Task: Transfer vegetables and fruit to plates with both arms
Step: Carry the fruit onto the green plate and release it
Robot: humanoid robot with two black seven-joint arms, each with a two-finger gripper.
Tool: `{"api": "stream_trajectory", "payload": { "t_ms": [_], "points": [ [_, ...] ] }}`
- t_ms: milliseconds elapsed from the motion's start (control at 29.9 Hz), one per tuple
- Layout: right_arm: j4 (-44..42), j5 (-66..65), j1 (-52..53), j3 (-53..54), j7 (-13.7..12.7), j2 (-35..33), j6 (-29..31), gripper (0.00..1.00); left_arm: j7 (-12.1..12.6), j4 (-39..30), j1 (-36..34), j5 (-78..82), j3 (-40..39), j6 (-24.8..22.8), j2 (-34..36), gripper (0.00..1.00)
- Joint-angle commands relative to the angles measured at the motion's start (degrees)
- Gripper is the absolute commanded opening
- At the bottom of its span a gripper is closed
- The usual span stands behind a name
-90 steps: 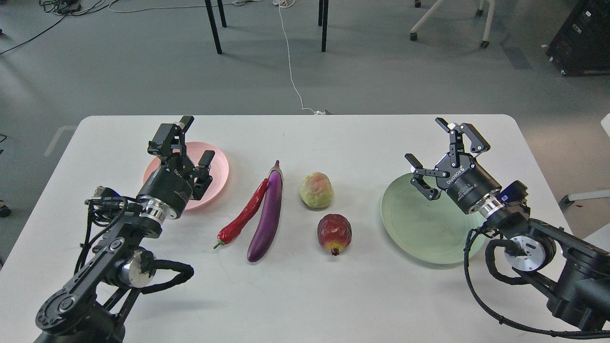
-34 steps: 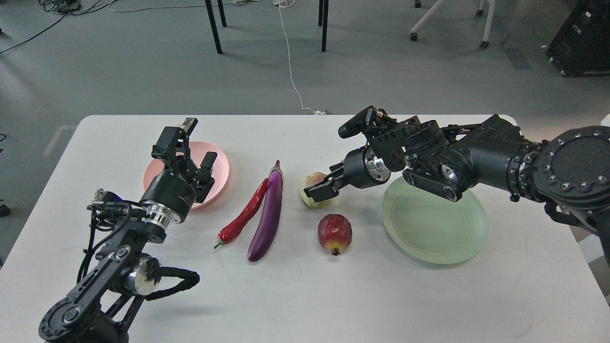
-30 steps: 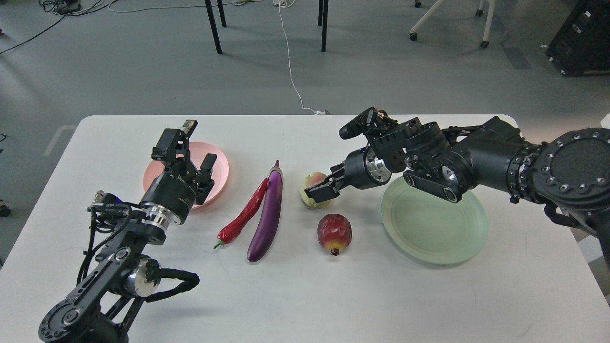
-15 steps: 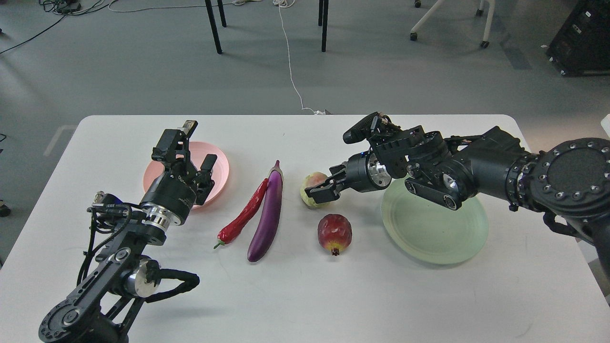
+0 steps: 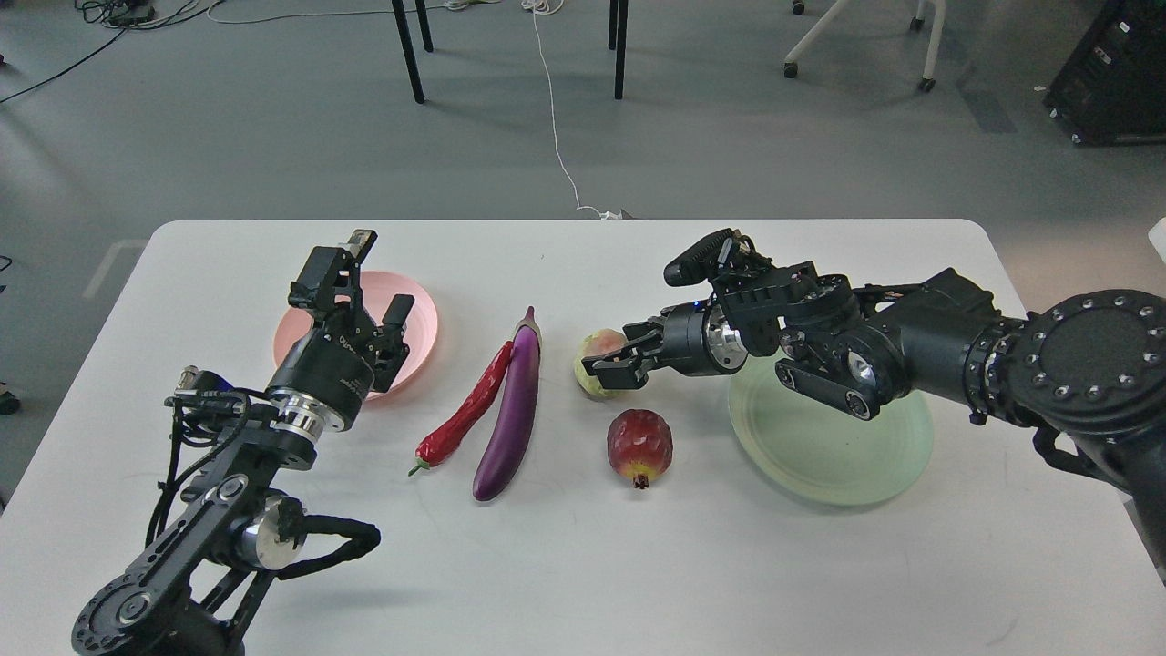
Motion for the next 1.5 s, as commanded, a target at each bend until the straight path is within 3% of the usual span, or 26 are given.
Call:
{"api": "stream_trajectory", "payload": {
  "t_ms": [0, 134, 401, 635, 802, 1203, 1269, 1336, 1370, 1403, 1470],
  "points": [
    [0.01, -0.01, 0.06, -0.26, 0.00, 0.01, 0.15, 0.51, 0.00, -0.01, 0.01, 0.00, -0.13, 0.00, 0.17, 0.98],
    [0.28, -0.01, 0.94, -0.26, 0.00, 0.01, 0.32, 0.45, 0.00, -0.01, 0.00, 0.00, -0.13, 0.00, 0.26, 0.98],
    [6.15, 0.08, 8.84, -0.26, 0.00, 0.01, 0.68, 0.45, 0.00, -0.27, -0.08, 0.00, -0.39, 0.00, 0.35, 0.98],
    [18.10, -5.70, 17.46, -3.95, 0.00, -15.35, 1.73, 0.46, 0.00, -0.45, -0.08, 0.00, -0.30, -0.09, 0.26, 0.98],
    [20.49, -13.71, 17.03, -6.41, 0.00, -24.06, 1.90, 0.46, 0.00, -0.54, -0.08, -0.09, -0.22, -0.09, 0.17, 0.98],
    [19.88, -15.57, 10.35, -8.96, 0.00, -28.29, 1.91, 0.48, 0.09, -0.97, 0.01, -0.09, -0.04, -0.09, 0.09, 0.98],
    [19.79, -15.57, 9.91, -8.96, 0.00, -28.47, 1.91, 0.57, 0.09, -1.15, 0.01, -0.09, -0.04, -0.09, 0.09, 0.98],
    [19.88, -15.57, 9.73, -8.96, 0.00, -28.47, 1.91, 0.75, 0.09, -1.15, 0.01, -0.09, -0.04, -0.09, 0.09, 0.98],
    [19.70, -15.48, 9.65, -8.70, 0.00, -28.47, 1.82, 0.89, 0.09, -1.15, 0.01, -0.09, -0.04, -0.09, 0.09, 0.98],
    [19.79, -15.48, 9.73, -8.61, 0.00, -28.55, 1.82, 0.94, 0.09, -1.24, 0.09, -0.09, -0.04, -0.09, 0.09, 0.98],
    [19.79, -15.48, 9.99, -8.53, 0.00, -28.56, 1.82, 0.95, 0.09, -1.24, 0.09, -0.09, -0.04, -0.09, 0.09, 0.98]
  ]
}}
